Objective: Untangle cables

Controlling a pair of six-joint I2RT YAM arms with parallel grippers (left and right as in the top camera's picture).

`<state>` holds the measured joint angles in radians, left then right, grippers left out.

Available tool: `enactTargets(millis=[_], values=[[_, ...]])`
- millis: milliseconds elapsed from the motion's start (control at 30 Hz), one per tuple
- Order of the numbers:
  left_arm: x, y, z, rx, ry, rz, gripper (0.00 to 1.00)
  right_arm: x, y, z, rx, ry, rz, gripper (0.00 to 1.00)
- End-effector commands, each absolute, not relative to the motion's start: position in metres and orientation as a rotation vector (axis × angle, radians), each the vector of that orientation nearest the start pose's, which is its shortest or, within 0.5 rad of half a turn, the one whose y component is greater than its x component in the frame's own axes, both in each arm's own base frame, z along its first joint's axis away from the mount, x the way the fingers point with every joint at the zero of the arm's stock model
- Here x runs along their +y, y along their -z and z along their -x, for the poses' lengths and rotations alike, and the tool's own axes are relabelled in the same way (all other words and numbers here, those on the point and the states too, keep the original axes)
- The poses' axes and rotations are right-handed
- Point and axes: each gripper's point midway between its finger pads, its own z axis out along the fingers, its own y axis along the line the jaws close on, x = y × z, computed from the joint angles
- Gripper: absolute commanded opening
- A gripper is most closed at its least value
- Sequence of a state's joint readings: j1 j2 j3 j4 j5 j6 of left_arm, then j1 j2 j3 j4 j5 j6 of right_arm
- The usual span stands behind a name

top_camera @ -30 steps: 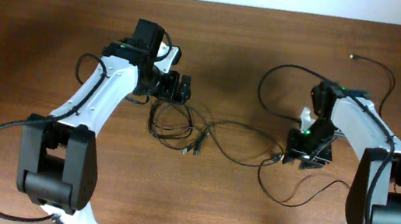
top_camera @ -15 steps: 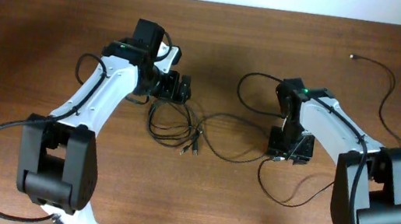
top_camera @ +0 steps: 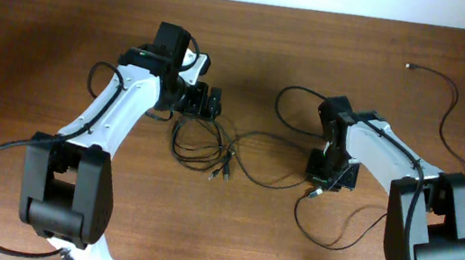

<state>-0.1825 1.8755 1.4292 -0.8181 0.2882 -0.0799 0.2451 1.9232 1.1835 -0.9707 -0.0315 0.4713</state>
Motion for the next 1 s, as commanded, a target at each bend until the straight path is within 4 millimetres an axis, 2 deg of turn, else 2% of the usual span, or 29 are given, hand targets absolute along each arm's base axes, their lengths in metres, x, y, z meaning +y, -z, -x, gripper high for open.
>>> enactTargets(millis=[0, 33, 67, 100, 133, 200, 233, 267, 367, 433, 500, 533, 600, 633, 667, 700, 767, 833, 867, 933, 967], values=[[-0.125, -0.094, -0.406, 2.81, 0.482, -0.206, 0.99, 0.055, 0.01, -0.281, 3.266, 0.187, -0.408, 0.19], [-0.125, -0.094, -0.406, 2.81, 0.482, -0.206, 0.99, 0.053, 0.005, -0.279, 3.282, 0.198, -0.421, 0.32], [-0.125, -0.094, -0.406, 2.81, 0.482, -0.206, 0.99, 0.053, 0.0, -0.278, 3.298, 0.194, -0.43, 0.36], [-0.125, -0.094, -0.406, 2.81, 0.482, -0.206, 0.99, 0.057, -0.004, -0.277, 3.316, 0.156, -0.439, 0.43], [-0.125, -0.094, -0.406, 2.81, 0.482, -0.206, 0.99, 0.072, -0.005, -0.27, 3.363, 0.025, -0.464, 0.54], [-0.125, -0.094, -0.406, 2.81, 0.482, -0.206, 0.99, 0.096, -0.005, -0.26, 3.413, -0.188, -0.49, 0.53], [-0.125, -0.094, -0.406, 2.81, 0.482, -0.206, 0.99, 0.102, -0.001, -0.259, 3.402, -0.23, -0.539, 0.5], [-0.125, -0.094, -0.406, 2.81, 0.482, -0.206, 0.99, 0.102, 0.003, -0.258, 3.381, -0.206, -0.658, 0.47], [-0.125, -0.094, -0.406, 2.81, 0.482, -0.206, 0.99, 0.102, 0.007, -0.256, 3.342, -0.171, -0.863, 0.47], [-0.125, -0.094, -0.406, 2.81, 0.482, -0.206, 0.99, 0.099, 0.013, -0.244, 3.352, -0.131, -0.934, 0.46], [-0.125, -0.094, -0.406, 2.81, 0.482, -0.206, 0.99, 0.088, 0.021, -0.229, 3.329, -0.004, -1.086, 0.46], [-0.125, -0.094, -0.406, 2.81, 0.482, -0.206, 0.99, 0.085, 0.026, -0.223, 3.311, 0.037, -1.145, 0.43], [-0.125, -0.094, -0.406, 2.81, 0.482, -0.206, 0.99, 0.084, 0.029, -0.224, 3.301, 0.027, -1.147, 0.29], [-0.125, -0.094, -0.406, 2.81, 0.482, -0.206, 0.99, 0.084, 0.029, -0.227, 3.298, 0.018, -1.131, 0.26], [-0.125, -0.094, -0.406, 2.81, 0.482, -0.206, 0.99, 0.085, 0.027, -0.233, 3.311, -0.012, -1.045, 0.21], [-0.125, -0.094, -0.406, 2.81, 0.482, -0.206, 0.99, 0.085, 0.021, -0.246, 3.334, -0.059, -0.877, 0.07], [-0.125, -0.094, -0.406, 2.81, 0.482, -0.206, 0.99, 0.078, 0.004, -0.264, 3.332, -0.089, -0.802, 0.04], [-0.125, -0.094, -0.406, 2.81, 0.482, -0.206, 0.99, 0.064, -0.021, -0.292, 3.28, -0.066, -0.759, 0.04], [-0.125, -0.094, -0.406, 2.81, 0.482, -0.206, 0.99, 0.057, -0.042, -0.314, 3.244, -0.102, -0.7, 0.04], [-0.125, -0.094, -0.406, 2.81, 0.482, -0.206, 0.99, 0.049, -0.079, -0.342, 3.187, -0.147, -0.605, 0.04], [-0.125, -0.094, -0.406, 2.81, 0.482, -0.206, 0.99, 0.043, -0.113, -0.364, 3.124, -0.177, -0.523, 0.04]])
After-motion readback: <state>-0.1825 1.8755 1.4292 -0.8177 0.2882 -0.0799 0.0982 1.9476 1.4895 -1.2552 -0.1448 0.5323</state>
